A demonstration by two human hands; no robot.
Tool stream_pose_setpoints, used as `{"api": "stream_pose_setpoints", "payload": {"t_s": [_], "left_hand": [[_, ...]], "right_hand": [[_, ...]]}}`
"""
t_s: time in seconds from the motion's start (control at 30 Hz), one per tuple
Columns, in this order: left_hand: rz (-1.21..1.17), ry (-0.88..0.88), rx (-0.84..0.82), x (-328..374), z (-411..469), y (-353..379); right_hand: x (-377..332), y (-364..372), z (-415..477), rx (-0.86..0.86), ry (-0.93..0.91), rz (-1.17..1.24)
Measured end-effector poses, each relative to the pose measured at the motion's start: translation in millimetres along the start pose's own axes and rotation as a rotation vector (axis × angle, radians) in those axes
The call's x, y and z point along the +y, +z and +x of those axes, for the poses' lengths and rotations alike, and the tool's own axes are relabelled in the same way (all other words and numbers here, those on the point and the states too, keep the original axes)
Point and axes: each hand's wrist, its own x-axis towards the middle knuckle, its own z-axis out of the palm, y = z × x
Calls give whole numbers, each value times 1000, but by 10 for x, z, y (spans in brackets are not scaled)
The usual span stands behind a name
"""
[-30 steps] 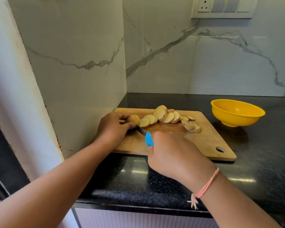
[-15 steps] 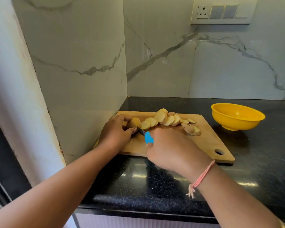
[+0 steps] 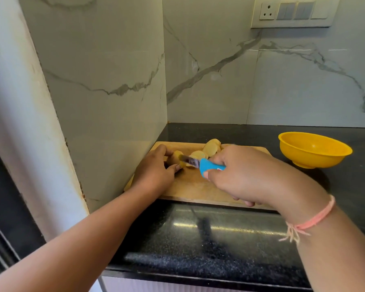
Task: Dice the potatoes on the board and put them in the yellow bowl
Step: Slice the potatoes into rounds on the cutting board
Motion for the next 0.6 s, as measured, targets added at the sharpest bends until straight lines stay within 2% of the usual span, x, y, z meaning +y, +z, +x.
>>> {"api": "stream_pose_setpoints", "payload": {"t_s": [0.4, 0.6], "left_hand": [[16, 0, 19, -15, 2, 19], [13, 9, 22, -17, 5, 22]], "right_hand": [[-189, 322, 114, 149, -12, -50], [-154, 421, 232, 111, 16, -48]]}}
